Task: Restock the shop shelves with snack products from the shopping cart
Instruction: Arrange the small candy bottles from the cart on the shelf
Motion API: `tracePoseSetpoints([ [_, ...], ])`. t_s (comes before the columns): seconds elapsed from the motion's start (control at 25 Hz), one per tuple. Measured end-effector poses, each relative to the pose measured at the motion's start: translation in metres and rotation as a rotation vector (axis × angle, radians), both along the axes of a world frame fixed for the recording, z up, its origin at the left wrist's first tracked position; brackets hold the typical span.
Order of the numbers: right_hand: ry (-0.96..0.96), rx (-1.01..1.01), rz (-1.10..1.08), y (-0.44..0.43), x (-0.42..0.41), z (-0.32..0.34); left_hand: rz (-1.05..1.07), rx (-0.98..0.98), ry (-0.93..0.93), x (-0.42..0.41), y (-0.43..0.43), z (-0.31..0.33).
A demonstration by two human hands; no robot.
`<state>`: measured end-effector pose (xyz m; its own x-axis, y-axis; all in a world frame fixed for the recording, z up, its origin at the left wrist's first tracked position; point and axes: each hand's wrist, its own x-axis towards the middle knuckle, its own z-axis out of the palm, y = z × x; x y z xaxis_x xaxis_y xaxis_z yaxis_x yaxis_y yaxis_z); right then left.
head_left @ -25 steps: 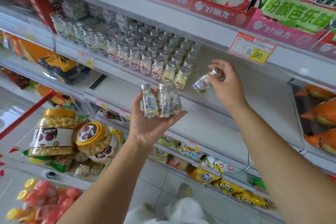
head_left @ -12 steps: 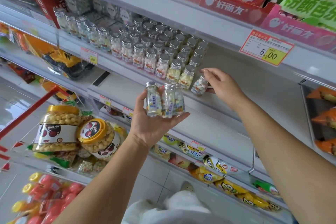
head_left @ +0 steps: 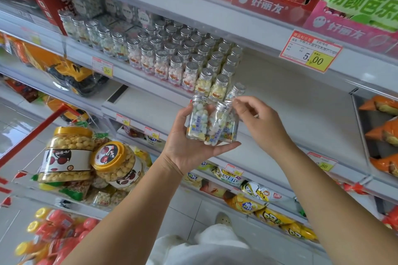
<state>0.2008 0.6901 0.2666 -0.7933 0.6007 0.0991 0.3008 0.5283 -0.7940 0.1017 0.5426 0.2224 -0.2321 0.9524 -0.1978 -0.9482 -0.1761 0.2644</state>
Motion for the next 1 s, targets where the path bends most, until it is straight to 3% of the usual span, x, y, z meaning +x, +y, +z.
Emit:
tracePoseSetpoints([
  [0.08, -0.038, -0.221, 0.018, 0.002, 0.004, 0.005, -0.034, 0.009, 0.008, 0.003, 0.003, 0.002],
  [0.2, -0.012, -0.333, 0.019, 0.01, 0.009, 0.007, -0.051, 0.017, 0.006, 0.004, 0.008, 0.001],
  [0.44, 0.203, -0.401, -0.158, 0.054, 0.015, 0.009, 0.011, -0.048, -0.058, -0.003, 0.007, -0.007],
  [0.68, 0.043, -0.206, -0.07, 0.092, -0.01, -0.004, 0.076, -0.11, -0.105, -0.009, 0.0, -0.016],
  [0.8, 0.066, -0.353, -0.037, 0.093, -0.018, -0.006, 0.082, -0.12, -0.092, -0.012, -0.003, -0.016],
  [1.0, 0.164, -0.521, -0.181, 0.089, -0.037, -0.008, 0.096, -0.138, -0.087, -0.015, -0.004, -0.013],
])
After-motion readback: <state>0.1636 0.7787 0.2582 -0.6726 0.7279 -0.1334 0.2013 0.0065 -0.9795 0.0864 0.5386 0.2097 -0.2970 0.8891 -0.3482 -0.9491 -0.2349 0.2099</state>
